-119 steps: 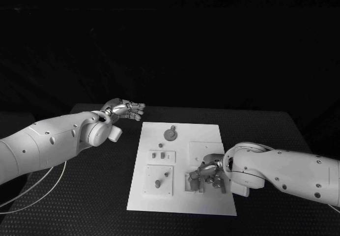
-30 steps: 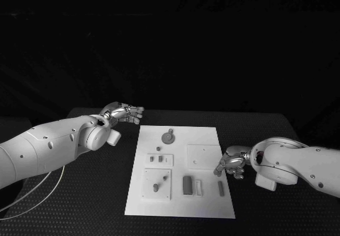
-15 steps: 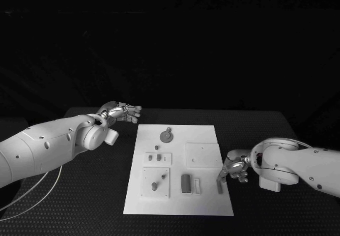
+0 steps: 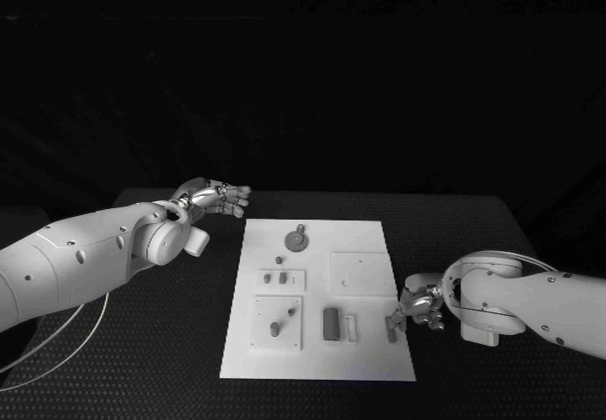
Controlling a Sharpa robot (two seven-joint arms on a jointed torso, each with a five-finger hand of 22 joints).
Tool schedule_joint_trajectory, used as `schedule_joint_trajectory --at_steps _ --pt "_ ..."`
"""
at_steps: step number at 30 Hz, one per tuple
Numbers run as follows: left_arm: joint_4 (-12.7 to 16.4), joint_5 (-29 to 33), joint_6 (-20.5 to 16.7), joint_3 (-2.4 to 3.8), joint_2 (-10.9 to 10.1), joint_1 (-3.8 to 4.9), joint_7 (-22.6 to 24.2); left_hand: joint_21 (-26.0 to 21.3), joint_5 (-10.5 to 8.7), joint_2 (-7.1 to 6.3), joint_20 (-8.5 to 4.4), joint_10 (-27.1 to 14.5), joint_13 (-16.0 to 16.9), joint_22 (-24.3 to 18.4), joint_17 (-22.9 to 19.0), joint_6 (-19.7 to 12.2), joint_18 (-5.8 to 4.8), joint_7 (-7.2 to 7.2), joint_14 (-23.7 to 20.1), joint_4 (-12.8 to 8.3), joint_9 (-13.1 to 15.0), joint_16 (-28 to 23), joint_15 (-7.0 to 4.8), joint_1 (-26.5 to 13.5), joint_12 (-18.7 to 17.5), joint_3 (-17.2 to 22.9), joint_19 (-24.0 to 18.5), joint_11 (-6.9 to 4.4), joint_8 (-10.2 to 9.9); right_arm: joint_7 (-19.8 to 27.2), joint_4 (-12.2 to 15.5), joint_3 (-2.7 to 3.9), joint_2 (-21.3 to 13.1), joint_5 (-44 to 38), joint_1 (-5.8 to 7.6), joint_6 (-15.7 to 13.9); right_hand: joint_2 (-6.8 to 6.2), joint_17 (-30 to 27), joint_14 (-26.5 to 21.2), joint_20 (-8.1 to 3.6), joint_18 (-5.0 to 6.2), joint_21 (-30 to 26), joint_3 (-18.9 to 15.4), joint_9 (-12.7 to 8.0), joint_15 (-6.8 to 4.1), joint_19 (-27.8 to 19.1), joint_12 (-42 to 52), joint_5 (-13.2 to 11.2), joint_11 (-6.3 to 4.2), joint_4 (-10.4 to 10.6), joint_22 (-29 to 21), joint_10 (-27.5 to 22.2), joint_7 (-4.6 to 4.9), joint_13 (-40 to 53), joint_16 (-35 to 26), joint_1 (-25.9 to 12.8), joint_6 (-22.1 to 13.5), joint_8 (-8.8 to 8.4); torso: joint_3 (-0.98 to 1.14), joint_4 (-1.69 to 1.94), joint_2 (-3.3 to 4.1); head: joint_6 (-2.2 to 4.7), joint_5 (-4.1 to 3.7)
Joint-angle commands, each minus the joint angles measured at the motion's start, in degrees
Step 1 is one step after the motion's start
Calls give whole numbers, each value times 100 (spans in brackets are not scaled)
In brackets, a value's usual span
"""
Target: Assemble the parts on the task board
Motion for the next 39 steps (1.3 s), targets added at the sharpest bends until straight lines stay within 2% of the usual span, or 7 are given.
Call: schedule_joint_trajectory --at_steps 1,5,19,24,26,29,39 --pt "15 30 99 3 5 10 90 -32 -28 -2 -5 27 -7 0 11 -24 30 -15 32 5 -9 -38 12 -28 25 -32 22 -15 25 -75 -12 -1 50 -234 -42 15 -18 -5 4 11 173 -37 -2 5 -21 2 -15 10 -17 25 76 28 13 -5 16 -23 28 5 -1 -1 0 3 6" --pt "13 30 99 3 3 10 91 -33 -28 -1 -5 27 -8 1 14 -24 30 -15 32 6 -10 -40 13 -28 25 -32 22 -15 25 -65 -39 -2 141 -225 -110 -3 -376 -10 -1 -15 173 -49 173 23 -26 18 -21 1 -23 486 74 28 12 -12 13 -156 24 -15 1 0 2 -7 14" --pt "20 30 95 3 -5 10 84 -37 -28 1 -4 24 -10 1 23 -28 30 -13 33 12 -13 -48 13 -38 23 -38 23 -14 22 -67 -120 -6 419 -673 -279 80 -396 -9 -7 -24 173 -38 215 44 -26 15 -15 -9 -17 576 90 24 13 -7 18 -77 11 -27 1 -1 0 -21 27" --pt "33 30 104 3 -9 10 81 -37 -28 3 -5 23 -11 1 25 -30 30 -13 34 12 -14 -49 13 -38 22 -38 23 -14 21 -116 -173 -5 554 -1141 -357 79 -208 -3 -16 -19 173 -17 110 77 -19 -12 -6 -18 -11 389 106 11 19 3 25 85 5 -36 2 -4 0 -28 29" --pt "40 30 111 3 -7 10 82 -38 -28 5 -5 23 -11 2 26 -30 30 -13 34 13 -14 -50 13 -37 22 -37 23 -13 21 -132 -200 -5 612 -1327 -413 64 -15 2 -18 -16 173 -5 44 95 -17 -28 -1 -16 -11 138 108 8 21 6 28 225 7 -44 1 -3 0 -29 26" --pt "45 31 116 3 -11 10 79 -38 -28 7 -5 23 -12 2 27 -31 30 -12 34 13 -14 -51 13 -38 22 -37 23 -13 21 -172 -269 -4 713 -1479 -510 17 118 6 -14 -1 173 -3 -16 109 -15 -33 0 -4 -9 -100 100 11 20 4 26 283 20 -56 2 2 0 -35 22" --pt "49 31 112 3 -22 10 72 -40 -28 9 -4 23 -12 2 32 -31 30 -12 35 16 -15 -54 13 -40 22 -39 24 -13 21 -191 -321 -4 764 -1594 -555 54 265 10 0 7 173 -3 -26 117 -15 -25 1 0 -11 -276 95 24 18 -1 26 310 36 -69 0 0 -2 -31 18"
